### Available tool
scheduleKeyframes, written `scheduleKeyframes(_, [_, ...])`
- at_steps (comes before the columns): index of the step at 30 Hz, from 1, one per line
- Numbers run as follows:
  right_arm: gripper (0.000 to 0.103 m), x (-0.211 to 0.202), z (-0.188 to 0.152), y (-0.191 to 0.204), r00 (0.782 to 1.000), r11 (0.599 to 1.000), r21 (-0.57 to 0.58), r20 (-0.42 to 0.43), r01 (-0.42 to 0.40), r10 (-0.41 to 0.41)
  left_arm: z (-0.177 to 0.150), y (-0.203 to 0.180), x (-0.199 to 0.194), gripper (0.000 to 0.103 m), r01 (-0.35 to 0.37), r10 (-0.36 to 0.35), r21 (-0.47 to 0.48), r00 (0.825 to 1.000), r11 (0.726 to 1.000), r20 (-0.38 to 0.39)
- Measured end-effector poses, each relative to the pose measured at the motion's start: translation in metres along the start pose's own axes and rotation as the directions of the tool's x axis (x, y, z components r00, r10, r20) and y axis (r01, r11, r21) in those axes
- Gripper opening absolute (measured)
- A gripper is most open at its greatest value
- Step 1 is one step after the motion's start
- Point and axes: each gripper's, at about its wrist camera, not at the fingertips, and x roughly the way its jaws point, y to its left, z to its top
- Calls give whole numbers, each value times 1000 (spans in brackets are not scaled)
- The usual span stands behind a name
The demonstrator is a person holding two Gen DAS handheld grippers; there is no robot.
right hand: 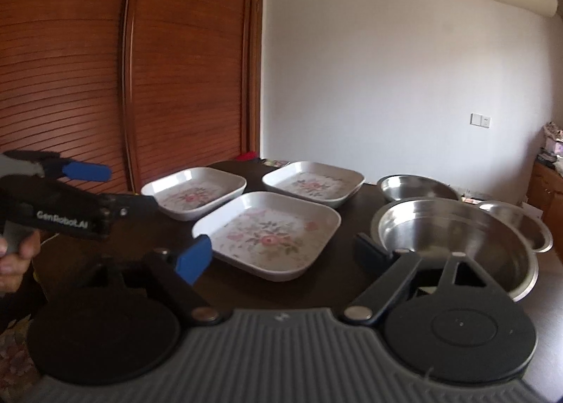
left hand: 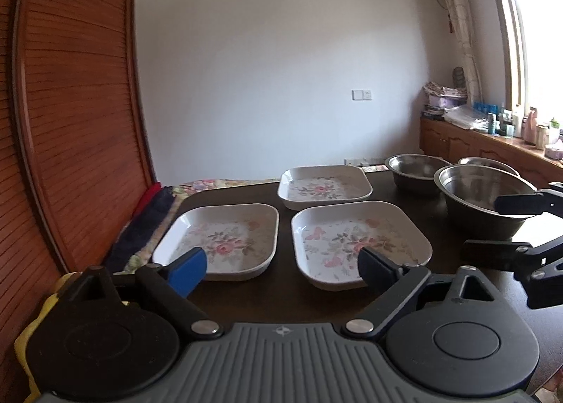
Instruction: Organize plates and bowls
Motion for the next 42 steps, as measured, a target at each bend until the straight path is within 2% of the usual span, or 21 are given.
scheduleKeyframes(6, [80, 22, 1, -4, 998, 1000, 1, -54, -22, 22, 8, 9, 24, 102, 48, -47, 7, 998, 999, -31])
scheduleKeyframes(10, [77, 34, 2, -6, 996, 1000, -5, -83, -28, 27, 14, 13, 37, 92, 57, -55, 45, 997, 997, -45])
scheduleKeyframes(14, [73, 41, 3, -10, 993, 999, 15, -105, -47, 49, 21, 18, 52, 84, 102, -98, 49, 993, 994, -73])
scheduleKeyframes(21, [69, 54, 4, -10, 989, 999, -7, -140, -47, 45, 34, 20, 82, 84, 149, -141, 89, 986, 985, -94])
scheduleKeyframes(24, [67, 60, 4, -10, 988, 999, -22, -151, -40, 36, 36, 19, 96, 80, 162, -150, 100, 982, 982, -113])
scheduleKeyframes(29, [64, 61, 7, -10, 986, 998, -31, -161, -45, 40, 38, 20, 118, 72, 194, -178, 99, 972, 976, -151])
scheduleKeyframes(37, [60, 55, 8, -3, 981, 996, -49, -179, -78, 68, 45, 19, 139, 68, 225, -201, 126, 964, 966, -176])
scheduleKeyframes(42, [59, 53, 12, -1, 981, 999, -7, -189, -38, 36, 49, 16, 149, 68, 246, -213, 168, 958, 955, -192])
